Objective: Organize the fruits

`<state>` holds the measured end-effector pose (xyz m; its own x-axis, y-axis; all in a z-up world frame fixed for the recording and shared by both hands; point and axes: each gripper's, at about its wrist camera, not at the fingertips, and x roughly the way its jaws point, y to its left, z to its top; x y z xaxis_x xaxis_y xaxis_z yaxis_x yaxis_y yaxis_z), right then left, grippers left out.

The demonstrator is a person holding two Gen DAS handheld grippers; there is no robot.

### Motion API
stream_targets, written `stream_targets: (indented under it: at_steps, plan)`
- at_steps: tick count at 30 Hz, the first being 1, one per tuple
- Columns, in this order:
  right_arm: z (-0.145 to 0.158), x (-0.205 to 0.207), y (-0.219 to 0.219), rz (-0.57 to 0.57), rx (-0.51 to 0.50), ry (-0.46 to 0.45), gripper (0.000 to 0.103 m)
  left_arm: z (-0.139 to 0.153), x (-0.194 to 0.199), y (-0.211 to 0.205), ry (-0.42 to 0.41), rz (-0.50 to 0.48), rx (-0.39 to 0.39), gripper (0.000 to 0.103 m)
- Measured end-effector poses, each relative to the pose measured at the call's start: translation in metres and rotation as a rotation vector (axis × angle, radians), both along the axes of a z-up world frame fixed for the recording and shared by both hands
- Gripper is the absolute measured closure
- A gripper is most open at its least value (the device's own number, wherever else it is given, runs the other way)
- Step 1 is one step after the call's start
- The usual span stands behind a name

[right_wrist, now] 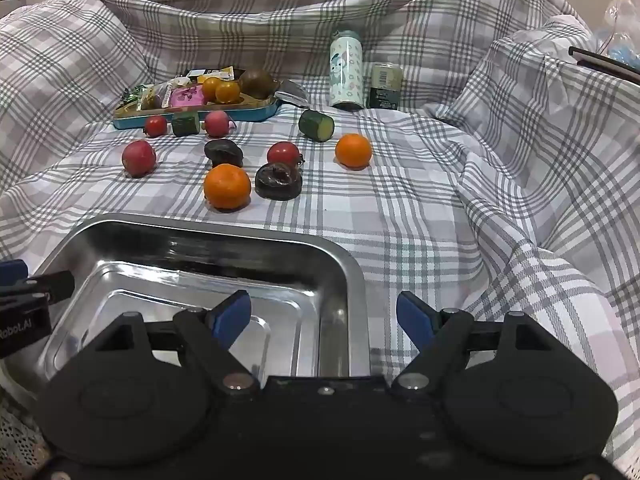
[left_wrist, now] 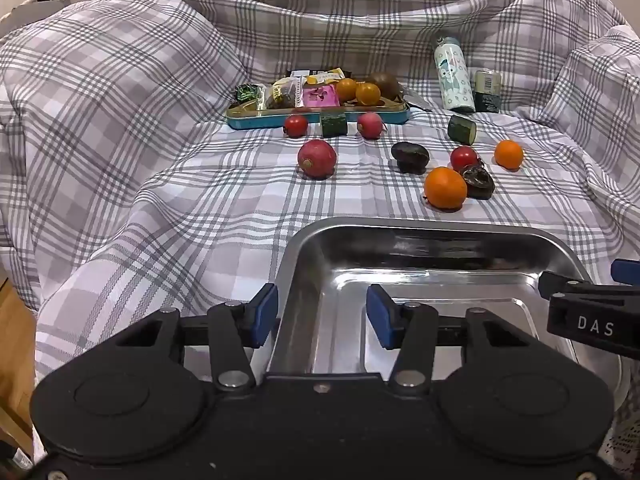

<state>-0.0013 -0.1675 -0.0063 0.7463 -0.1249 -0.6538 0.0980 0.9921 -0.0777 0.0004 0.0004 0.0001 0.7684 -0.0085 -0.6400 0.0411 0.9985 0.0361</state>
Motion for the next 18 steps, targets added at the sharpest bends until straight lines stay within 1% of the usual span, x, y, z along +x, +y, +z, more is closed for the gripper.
stream_targets:
  at_steps: [18]
  plan:
    - [-0.0002,0.0008,0.0014,0.0,-0.005,0.0,0.021,-0.0028,-0.0009,-0.0017,-0.001,-0.002,0.01,0.046]
